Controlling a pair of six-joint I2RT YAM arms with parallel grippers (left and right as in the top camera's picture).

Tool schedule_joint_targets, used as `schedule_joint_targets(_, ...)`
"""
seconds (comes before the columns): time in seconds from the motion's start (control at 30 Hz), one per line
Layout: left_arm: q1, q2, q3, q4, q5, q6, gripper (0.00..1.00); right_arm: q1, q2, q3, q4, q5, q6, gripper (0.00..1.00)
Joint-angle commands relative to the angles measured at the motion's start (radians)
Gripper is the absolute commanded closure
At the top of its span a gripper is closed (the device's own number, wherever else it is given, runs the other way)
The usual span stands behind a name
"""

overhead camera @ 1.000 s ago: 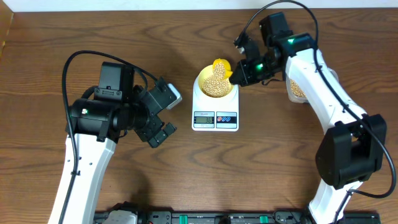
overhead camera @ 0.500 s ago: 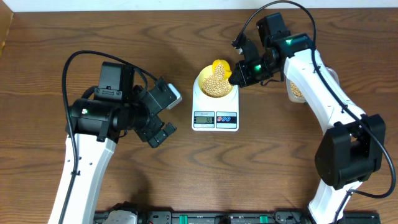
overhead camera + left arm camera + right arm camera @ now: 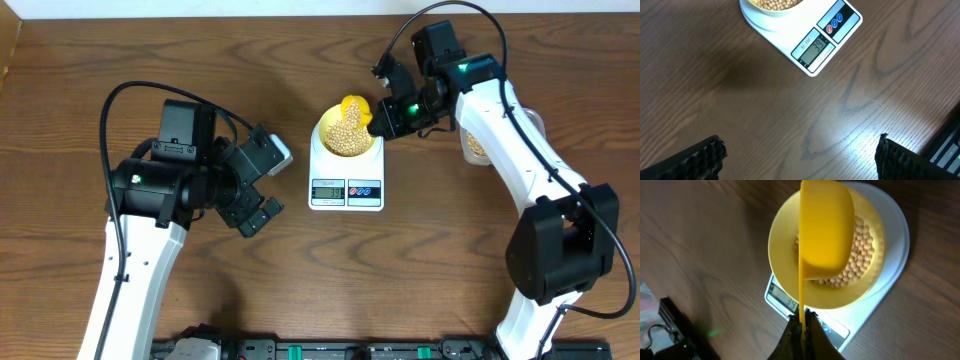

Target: Scoop item into bowl and weigh 50g on scale

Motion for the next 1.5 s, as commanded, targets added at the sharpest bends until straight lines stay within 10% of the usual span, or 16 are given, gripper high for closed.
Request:
schedule_joint_targets(0.0, 0.003, 0.000, -0.008, -0.004, 0.016, 0.018, 0.02, 0.010, 0.012, 0.023, 0.008, 0.009, -0.012, 0.99)
schedule_joint_targets(1.47, 0.003, 0.000, -0.008, -0.004, 0.016, 0.018, 0.02, 0.034, -0.011, 0.023, -0.011, 0.104, -0.093, 0.99)
